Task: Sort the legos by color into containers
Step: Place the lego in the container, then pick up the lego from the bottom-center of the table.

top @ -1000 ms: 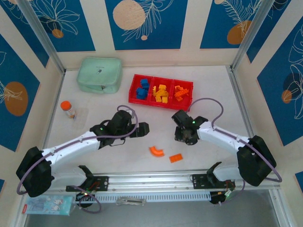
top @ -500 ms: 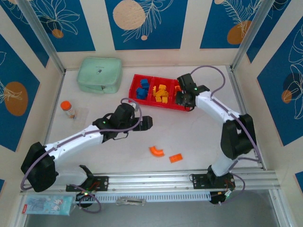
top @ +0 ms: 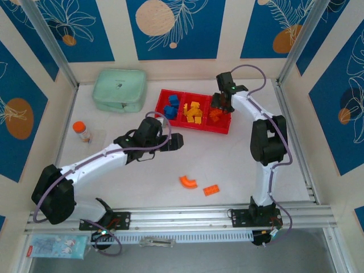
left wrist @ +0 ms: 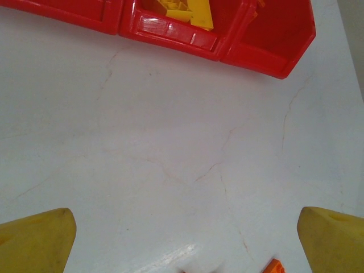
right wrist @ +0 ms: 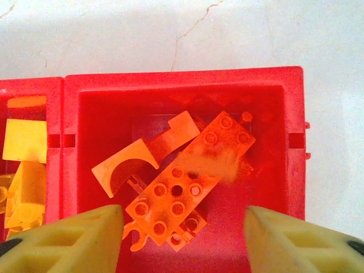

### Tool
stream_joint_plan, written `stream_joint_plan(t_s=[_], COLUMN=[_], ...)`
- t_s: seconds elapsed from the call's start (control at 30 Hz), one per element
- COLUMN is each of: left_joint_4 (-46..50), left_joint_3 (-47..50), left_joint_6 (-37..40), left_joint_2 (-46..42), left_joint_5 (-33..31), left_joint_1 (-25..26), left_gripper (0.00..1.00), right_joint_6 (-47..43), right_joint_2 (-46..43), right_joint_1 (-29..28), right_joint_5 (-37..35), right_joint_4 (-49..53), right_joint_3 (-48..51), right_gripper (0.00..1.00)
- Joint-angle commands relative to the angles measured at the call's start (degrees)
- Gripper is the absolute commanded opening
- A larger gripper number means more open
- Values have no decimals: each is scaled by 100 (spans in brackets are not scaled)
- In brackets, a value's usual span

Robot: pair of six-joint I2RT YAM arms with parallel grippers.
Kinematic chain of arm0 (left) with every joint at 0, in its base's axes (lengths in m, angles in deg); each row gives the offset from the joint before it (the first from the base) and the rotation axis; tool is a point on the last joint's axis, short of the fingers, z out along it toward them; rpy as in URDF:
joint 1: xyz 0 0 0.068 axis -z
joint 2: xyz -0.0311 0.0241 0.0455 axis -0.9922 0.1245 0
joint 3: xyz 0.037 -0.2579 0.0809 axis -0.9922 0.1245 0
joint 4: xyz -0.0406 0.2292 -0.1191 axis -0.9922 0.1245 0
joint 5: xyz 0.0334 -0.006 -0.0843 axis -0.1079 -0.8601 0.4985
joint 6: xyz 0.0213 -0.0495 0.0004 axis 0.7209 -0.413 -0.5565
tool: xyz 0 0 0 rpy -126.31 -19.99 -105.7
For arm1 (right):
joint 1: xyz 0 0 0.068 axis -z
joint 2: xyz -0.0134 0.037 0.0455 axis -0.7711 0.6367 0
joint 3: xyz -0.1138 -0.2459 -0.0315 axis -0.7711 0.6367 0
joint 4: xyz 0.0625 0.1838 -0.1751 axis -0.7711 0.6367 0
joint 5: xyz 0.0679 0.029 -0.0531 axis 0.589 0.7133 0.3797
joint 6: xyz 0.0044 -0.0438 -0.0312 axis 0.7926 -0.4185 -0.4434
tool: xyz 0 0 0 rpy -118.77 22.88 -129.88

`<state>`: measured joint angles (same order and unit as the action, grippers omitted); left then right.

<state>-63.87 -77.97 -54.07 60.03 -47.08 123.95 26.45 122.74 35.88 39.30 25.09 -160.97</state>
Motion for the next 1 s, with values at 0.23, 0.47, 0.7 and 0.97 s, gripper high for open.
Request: stream_joint_plan(t_s=[0.23,0.47,0.7,0.97], left_joint_4=[-84,10,228,306], left_joint_3=[-9,283,652,997], left_joint_6=[-33,-104,-136,-329], left_joint_2=[-156,-456,-884,-1209], left_joint_5=[328,413,369,156], left_joint_1=[-67,-54,36,297], left_gripper=[99,99,99,99], right_joint_6=[37,168,392,1095], right_joint_2=[-1382,-2226,-2947,-3733], right_joint_1=[-345,-756,-1351,-2164], right_joint_5=[350,767,730,663], right_joint_4=[-109,62,513,1142], right_joint_3=[1255,2235,3151,4081], right_gripper=[68,71,76,80])
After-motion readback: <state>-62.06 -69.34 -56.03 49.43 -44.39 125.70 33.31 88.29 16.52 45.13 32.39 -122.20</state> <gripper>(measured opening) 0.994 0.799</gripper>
